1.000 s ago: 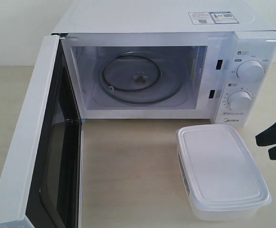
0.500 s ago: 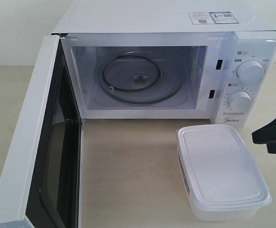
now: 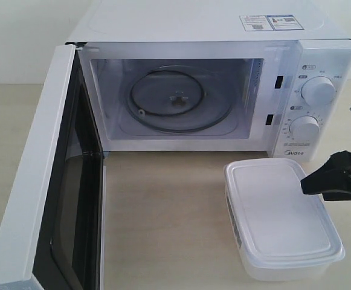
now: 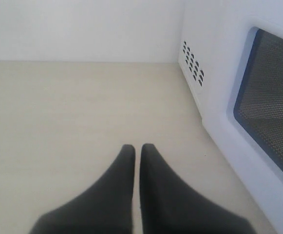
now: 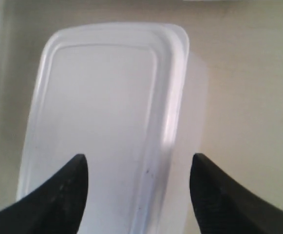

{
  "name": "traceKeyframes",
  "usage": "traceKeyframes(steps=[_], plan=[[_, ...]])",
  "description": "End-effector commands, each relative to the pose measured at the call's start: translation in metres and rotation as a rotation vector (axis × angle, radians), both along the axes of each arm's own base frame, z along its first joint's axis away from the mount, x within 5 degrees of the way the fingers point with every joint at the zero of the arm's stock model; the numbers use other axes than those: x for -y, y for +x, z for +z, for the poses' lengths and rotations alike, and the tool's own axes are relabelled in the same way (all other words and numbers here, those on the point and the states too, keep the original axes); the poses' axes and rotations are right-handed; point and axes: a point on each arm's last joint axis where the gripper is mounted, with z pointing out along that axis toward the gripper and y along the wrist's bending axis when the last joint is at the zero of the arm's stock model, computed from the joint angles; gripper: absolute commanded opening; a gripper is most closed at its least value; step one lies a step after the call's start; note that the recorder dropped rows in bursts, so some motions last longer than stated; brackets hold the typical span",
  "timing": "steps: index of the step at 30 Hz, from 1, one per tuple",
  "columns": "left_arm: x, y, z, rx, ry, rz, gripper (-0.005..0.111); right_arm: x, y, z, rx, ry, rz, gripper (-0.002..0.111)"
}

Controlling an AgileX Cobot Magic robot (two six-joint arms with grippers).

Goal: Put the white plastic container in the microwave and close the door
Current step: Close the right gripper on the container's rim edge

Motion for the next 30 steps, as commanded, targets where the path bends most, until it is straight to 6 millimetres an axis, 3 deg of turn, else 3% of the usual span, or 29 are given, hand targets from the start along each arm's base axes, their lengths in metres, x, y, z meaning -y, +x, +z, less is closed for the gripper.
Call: traceKeyframes(steps=[1,12,19,25,27,30], plan=[[0.000,0.000,-0.001,0.004,-0.008,0.004,0.004,0.002,0.000,-0.004,-0.016,-0.043,-0.023,0.058],[0.000,0.000,-0.001,0.004,-0.008,0.004,0.004,0.001,-0.002,-0.005,-0.036,-0.027,-0.017,0.058],[0.000,0.000,-0.001,0.004,-0.008,0.004,0.004,-0.010,-0.001,-0.020,-0.102,0.013,0.024,0.058],[0.000,0.000,-0.001,0.004,-0.008,0.004,0.004,-0.010,0.001,-0.019,-0.097,0.003,0.018,0.057],[0.000,0.000,-0.001,0.004,-0.008,0.004,0.004,-0.010,0.001,-0.019,-0.098,0.005,0.019,0.050],[0.000,0.000,-0.001,0.004,-0.008,0.004,0.004,-0.011,0.000,-0.018,-0.105,0.019,0.034,0.030]])
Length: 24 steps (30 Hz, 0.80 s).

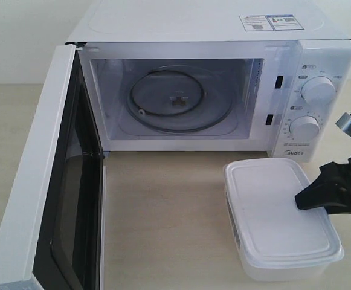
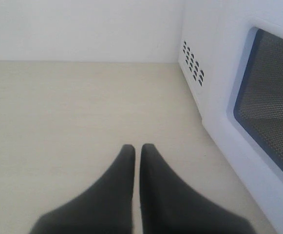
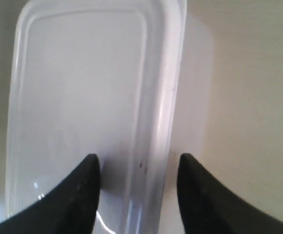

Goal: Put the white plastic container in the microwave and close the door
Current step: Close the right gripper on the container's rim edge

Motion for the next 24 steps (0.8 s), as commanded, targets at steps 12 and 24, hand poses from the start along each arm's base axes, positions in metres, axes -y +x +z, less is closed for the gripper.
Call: traceKeyframes(steps=[12,24], plan=[[0.000,0.000,-0.001,0.004,-0.008,0.004,0.004,-0.004,-0.001,0.003,-0.013,0.046,0.032,0.000],[0.000,0.000,-0.001,0.004,-0.008,0.004,0.004,-0.014,-0.013,0.065,0.093,0.154,-0.058,0.000]])
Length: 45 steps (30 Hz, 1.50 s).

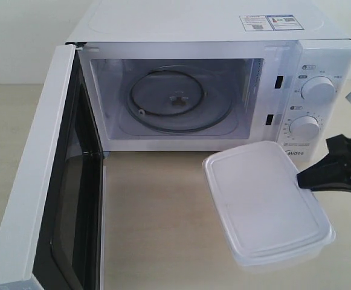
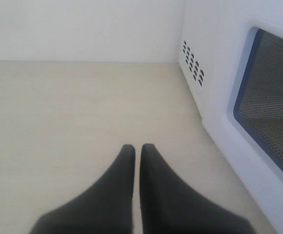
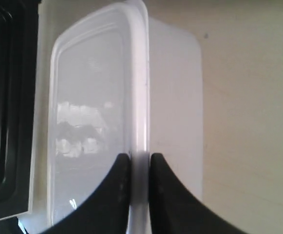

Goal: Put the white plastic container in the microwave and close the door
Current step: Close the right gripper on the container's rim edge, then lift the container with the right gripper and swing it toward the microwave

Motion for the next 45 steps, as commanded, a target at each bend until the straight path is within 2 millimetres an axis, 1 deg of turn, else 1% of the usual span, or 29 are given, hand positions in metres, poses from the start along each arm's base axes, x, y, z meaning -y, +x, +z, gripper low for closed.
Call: traceKeyframes(steps=[1,4,9,23,30,34,38,41,42,45], plan=[[0.000,0.000,-0.001,0.004,-0.008,0.004,0.004,-0.006,-0.009,0.030,0.048,0.054,-0.042,0.000],[0.000,0.000,-0.001,0.004,-0.008,0.004,0.004,-0.007,-0.014,0.037,0.079,0.042,-0.049,0.000],[0.000,0.000,-0.001,0.004,-0.008,0.004,0.004,-0.015,-0.029,0.044,0.081,0.130,-0.091,0.000],[0.000,0.000,-0.001,0.004,-0.008,0.004,0.004,-0.033,-0.094,0.058,0.197,0.204,-0.205,0.000],[0.000,0.000,-0.001,0.004,-0.008,0.004,0.004,-0.041,-0.123,0.071,0.260,0.241,-0.235,0.000],[0.000,0.000,-0.001,0.004,-0.008,0.004,0.004,-0.045,-0.135,0.077,0.298,0.257,-0.236,0.000],[0.000,0.000,-0.001,0.004,-0.008,0.004,0.004,-0.046,-0.139,0.076,0.295,0.272,-0.250,0.000],[0.000,0.000,-0.001,0.004,-0.008,0.004,0.004,-0.046,-0.137,0.085,0.282,0.383,-0.335,0.000],[0.000,0.000,-0.001,0.004,-0.008,0.004,0.004,-0.044,-0.138,0.089,0.286,0.411,-0.391,0.000],[0.000,0.000,-0.001,0.004,-0.008,0.004,0.004,-0.039,-0.147,0.092,0.284,0.375,-0.551,0.000]])
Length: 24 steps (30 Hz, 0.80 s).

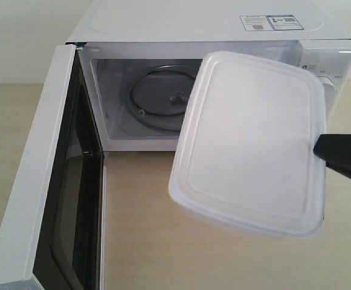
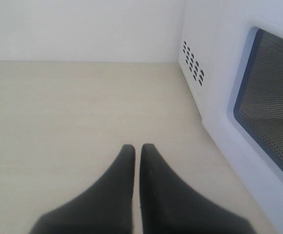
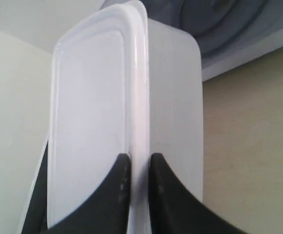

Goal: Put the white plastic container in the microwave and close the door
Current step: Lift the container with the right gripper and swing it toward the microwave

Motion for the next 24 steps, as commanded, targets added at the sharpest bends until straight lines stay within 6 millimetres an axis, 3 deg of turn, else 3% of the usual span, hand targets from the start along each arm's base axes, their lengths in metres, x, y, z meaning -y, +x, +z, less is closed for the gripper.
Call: traceKeyframes(steps=[1,7,13,24], plan=[[0.000,0.000,-0.001,0.004,-0.008,0.004,0.004,0.005,-0.010,0.005,-0.029,0.035,-0.153,0.000],[0.000,0.000,-0.001,0.004,-0.008,0.004,0.004,0.009,-0.017,0.013,-0.045,0.141,-0.286,0.000],[0.000,0.000,-0.001,0.004,-0.008,0.004,0.004,0.012,-0.031,0.012,-0.038,0.084,-0.363,0.000],[0.000,0.000,-0.001,0.004,-0.008,0.004,0.004,0.007,-0.034,0.010,-0.025,0.024,-0.308,0.000]])
